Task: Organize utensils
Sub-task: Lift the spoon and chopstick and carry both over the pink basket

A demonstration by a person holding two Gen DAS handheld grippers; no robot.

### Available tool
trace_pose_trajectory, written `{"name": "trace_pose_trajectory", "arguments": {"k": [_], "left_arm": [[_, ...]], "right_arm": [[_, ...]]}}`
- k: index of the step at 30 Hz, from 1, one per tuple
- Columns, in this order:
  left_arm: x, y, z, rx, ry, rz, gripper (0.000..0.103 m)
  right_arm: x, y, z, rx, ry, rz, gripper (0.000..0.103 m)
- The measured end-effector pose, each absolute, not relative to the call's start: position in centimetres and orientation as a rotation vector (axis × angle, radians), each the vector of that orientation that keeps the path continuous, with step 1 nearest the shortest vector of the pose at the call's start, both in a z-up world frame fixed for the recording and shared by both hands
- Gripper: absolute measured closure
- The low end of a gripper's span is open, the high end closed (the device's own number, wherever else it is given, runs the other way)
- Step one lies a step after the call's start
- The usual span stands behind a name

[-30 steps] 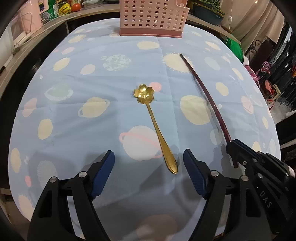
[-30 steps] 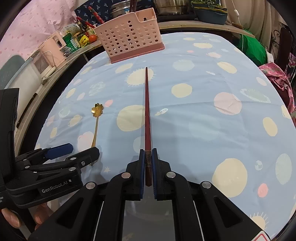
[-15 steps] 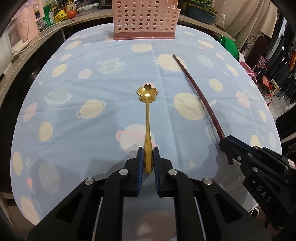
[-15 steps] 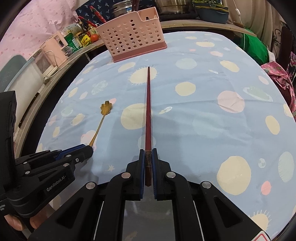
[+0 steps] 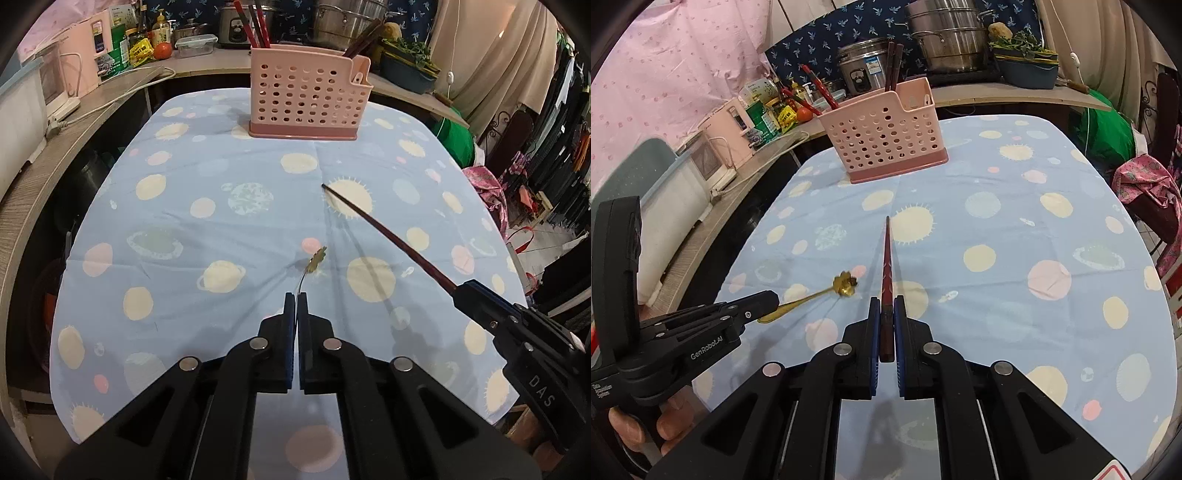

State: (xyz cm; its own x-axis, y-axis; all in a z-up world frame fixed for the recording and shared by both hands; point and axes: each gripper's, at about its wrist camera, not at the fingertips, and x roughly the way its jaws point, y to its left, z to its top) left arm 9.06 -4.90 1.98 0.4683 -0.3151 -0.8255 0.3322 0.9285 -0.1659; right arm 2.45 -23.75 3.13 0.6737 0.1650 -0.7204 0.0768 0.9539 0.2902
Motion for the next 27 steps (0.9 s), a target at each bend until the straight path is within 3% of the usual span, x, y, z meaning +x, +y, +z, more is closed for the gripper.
{"name": "trace_pose_trajectory", "arguments": {"k": [27], "left_arm": [[16.3,-5.6,15.1,-0.026,0.766,-0.426,0.103]], "right_arm": [[8.4,-26.6,15.2,0.31,0.54,0.048,0.096]]}}
